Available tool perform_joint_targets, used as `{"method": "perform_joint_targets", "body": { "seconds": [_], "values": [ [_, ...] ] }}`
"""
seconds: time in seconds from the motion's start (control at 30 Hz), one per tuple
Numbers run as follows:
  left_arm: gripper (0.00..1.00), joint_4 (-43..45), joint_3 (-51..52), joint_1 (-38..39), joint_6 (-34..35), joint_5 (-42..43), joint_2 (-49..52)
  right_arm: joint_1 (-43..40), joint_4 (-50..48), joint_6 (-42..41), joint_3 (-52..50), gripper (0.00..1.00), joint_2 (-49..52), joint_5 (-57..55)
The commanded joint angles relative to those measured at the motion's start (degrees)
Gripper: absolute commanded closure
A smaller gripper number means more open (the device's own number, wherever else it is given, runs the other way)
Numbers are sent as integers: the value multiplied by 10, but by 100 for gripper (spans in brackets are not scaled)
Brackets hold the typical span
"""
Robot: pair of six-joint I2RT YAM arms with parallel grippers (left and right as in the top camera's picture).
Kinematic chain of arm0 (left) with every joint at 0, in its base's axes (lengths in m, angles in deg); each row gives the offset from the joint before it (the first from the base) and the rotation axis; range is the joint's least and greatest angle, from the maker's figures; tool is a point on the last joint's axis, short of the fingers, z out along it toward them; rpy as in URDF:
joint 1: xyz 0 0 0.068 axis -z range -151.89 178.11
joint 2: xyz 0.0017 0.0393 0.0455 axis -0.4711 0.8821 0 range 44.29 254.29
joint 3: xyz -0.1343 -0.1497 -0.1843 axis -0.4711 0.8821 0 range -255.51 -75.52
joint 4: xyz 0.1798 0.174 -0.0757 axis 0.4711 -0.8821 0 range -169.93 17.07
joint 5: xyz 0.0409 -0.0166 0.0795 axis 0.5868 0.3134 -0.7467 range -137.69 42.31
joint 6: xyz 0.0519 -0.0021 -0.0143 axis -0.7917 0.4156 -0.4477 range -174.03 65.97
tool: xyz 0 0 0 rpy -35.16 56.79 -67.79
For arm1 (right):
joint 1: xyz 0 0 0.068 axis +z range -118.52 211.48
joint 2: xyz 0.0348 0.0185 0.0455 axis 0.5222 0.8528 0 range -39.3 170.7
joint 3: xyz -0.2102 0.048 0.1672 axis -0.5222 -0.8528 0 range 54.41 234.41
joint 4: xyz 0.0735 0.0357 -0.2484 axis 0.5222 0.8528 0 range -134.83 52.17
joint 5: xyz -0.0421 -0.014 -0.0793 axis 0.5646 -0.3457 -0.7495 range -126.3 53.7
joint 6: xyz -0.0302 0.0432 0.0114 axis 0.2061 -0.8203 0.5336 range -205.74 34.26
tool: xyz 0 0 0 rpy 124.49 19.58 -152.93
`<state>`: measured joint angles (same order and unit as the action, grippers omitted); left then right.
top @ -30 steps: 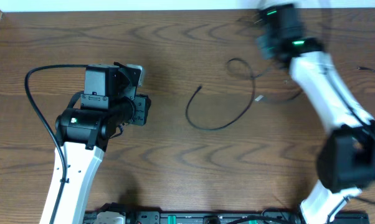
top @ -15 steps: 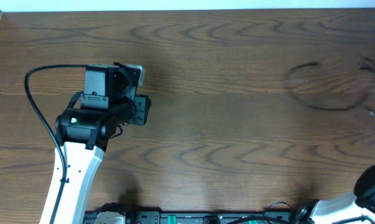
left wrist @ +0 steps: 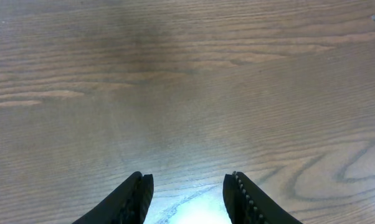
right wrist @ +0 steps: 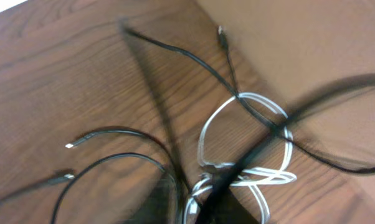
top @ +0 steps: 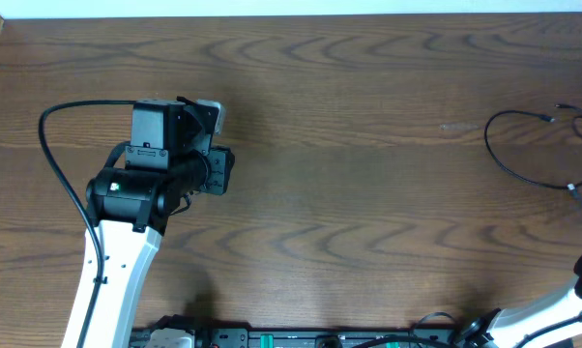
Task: Untangle cables
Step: 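Carry the grasped black cables to the right table edge with the right gripper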
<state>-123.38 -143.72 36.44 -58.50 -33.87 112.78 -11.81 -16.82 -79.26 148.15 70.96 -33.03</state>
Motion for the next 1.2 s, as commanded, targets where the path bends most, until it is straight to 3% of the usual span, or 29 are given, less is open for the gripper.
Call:
{"method": "perform_joint_targets", "body": {
  "seconds": [0.0,0.03,0.27,0.5,0.67,0.73,0.8,1.0,1.1,1.17],
  "values": [
    [57,0,-6,-2,3,7,4,1,0,-9,11,27,13,10],
    [58,0,-6,-2,3,7,4,1,1,-9,11,1,16,10],
    [58,0,-6,-2,3,7,5,2,21,-68,11,1,26,35],
    [58,0,-6,-2,3,7,16,33,89,-73,11,1,26,239],
    [58,-1,-6,-2,3,7,28,97,199,-81,9,1,26,203],
    [57,-1,-6,-2,3,7,33,134,248,-158,3,1,26,122],
    [57,-1,-6,-2,3,7,33,166,278,-286,-12,1,26,47],
    [57,-1,-6,-2,3,7,33,217,275,-530,-68,1,26,27],
    [58,-1,-6,-2,3,7,33,238,217,-546,-108,2,26,28],
    [57,-1,-6,-2,3,7,33,250,185,-535,-133,17,26,13]
  ]
}}
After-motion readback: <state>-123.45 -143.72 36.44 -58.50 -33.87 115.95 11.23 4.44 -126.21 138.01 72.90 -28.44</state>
